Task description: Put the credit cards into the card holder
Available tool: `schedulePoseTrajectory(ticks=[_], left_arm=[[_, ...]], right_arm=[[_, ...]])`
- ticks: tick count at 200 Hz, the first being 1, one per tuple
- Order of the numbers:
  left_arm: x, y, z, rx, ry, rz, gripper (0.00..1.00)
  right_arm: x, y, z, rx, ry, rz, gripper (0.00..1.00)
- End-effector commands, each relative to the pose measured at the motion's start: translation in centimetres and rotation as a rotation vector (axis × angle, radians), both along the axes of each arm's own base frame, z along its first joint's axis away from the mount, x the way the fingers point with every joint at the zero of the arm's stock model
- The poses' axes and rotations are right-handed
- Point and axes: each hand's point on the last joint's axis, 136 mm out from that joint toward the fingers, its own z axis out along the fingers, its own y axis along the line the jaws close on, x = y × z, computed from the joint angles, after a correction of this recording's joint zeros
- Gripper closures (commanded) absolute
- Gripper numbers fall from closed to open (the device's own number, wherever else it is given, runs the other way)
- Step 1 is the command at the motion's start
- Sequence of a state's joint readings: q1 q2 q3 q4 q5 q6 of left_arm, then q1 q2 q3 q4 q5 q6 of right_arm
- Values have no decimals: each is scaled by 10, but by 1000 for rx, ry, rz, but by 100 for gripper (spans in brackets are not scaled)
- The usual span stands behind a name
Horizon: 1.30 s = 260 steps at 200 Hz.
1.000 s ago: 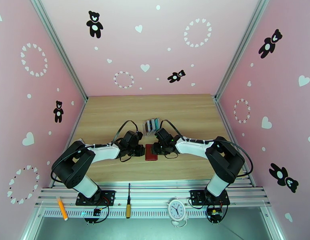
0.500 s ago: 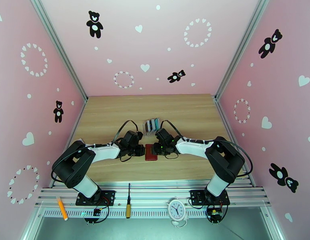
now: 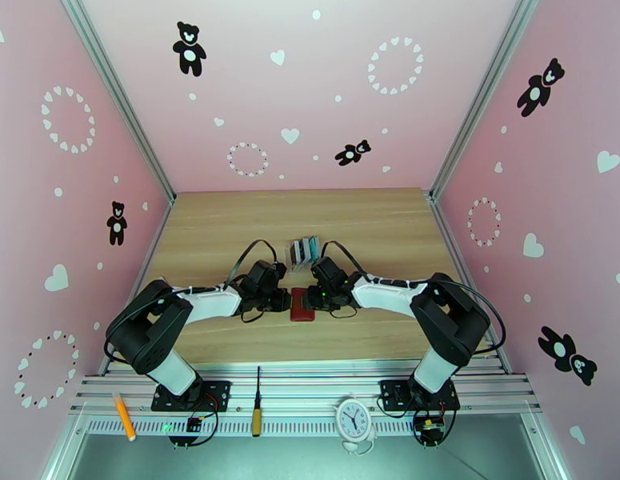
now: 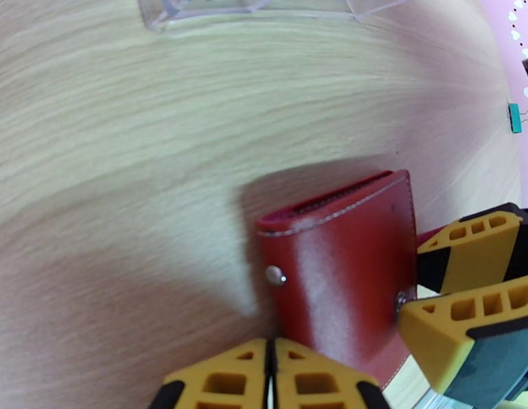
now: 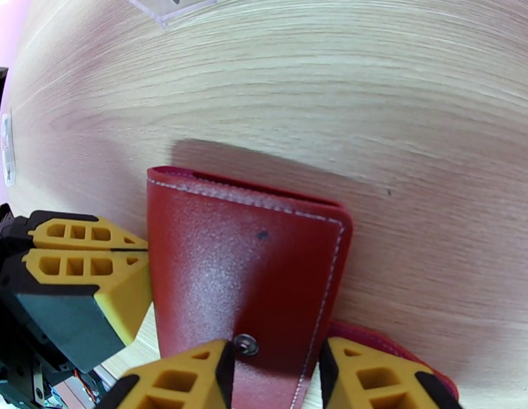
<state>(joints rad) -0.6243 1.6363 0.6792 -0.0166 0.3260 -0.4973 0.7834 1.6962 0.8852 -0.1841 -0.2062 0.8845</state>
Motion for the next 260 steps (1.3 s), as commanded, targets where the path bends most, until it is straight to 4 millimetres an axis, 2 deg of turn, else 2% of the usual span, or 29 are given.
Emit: schedulePoseTrajectory(ticks=[1, 42, 117, 211, 260], left_arm=[[-4, 8, -16, 65, 33, -5, 88], [-3, 9, -16, 76, 31, 0, 87], [-2, 8, -18, 75, 37, 4, 87], [1, 7, -20, 84, 42, 10, 87], [4, 9, -21, 87, 41, 21, 87]], right_arm=[[1, 3, 16, 49, -16, -6, 60], [1, 6, 27, 78, -28, -6, 60], [4, 13, 36, 123, -36, -11, 60], [15, 19, 48, 198, -49, -34, 60], [24, 20, 41, 206, -33, -42, 61]])
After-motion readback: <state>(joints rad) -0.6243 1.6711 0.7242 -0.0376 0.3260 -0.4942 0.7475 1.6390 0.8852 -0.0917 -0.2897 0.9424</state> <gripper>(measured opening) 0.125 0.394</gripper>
